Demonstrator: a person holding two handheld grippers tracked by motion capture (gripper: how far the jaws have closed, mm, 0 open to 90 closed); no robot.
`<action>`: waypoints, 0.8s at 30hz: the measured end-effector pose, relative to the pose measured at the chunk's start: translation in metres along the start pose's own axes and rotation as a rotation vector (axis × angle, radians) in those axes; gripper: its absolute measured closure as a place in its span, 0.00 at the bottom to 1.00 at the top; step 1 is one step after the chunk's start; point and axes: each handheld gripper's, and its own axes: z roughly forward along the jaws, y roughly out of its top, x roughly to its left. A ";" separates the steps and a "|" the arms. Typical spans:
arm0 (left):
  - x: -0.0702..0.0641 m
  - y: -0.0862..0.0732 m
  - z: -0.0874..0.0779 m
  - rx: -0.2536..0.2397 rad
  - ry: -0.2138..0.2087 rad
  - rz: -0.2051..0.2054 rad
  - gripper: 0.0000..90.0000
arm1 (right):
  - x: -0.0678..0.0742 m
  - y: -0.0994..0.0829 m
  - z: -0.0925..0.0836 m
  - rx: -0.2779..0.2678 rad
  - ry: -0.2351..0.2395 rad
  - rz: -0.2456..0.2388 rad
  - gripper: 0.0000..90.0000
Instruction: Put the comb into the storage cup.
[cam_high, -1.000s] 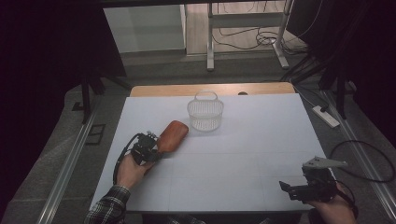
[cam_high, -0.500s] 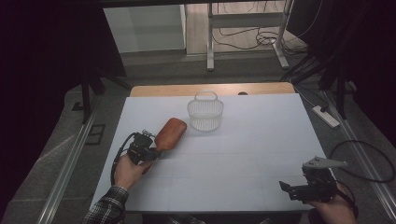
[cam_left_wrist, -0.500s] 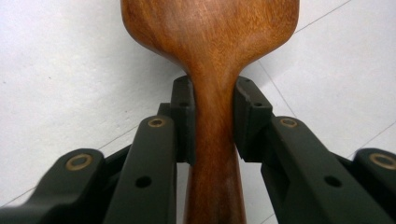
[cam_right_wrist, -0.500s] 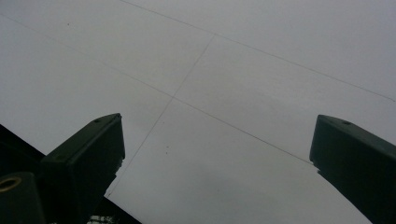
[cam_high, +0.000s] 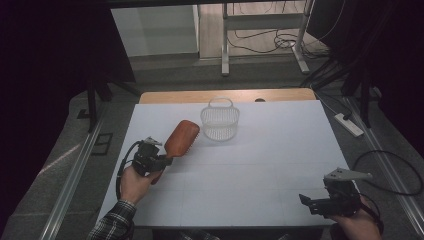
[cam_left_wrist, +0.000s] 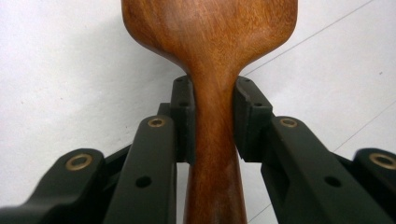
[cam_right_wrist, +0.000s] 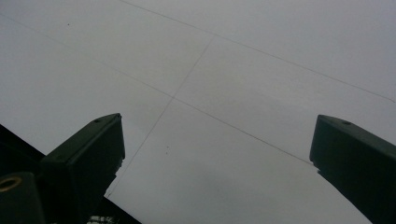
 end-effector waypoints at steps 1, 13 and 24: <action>0.000 0.000 -0.001 -0.007 -0.001 -0.002 0.80 | 0.000 0.000 0.000 0.000 0.000 0.000 0.04; -0.007 -0.001 -0.015 -0.074 -0.018 0.009 0.80 | 0.000 0.000 -0.001 -0.010 0.001 0.000 0.03; -0.016 0.000 -0.024 -0.126 -0.045 0.043 0.80 | 0.001 0.000 -0.003 -0.024 0.020 -0.014 0.02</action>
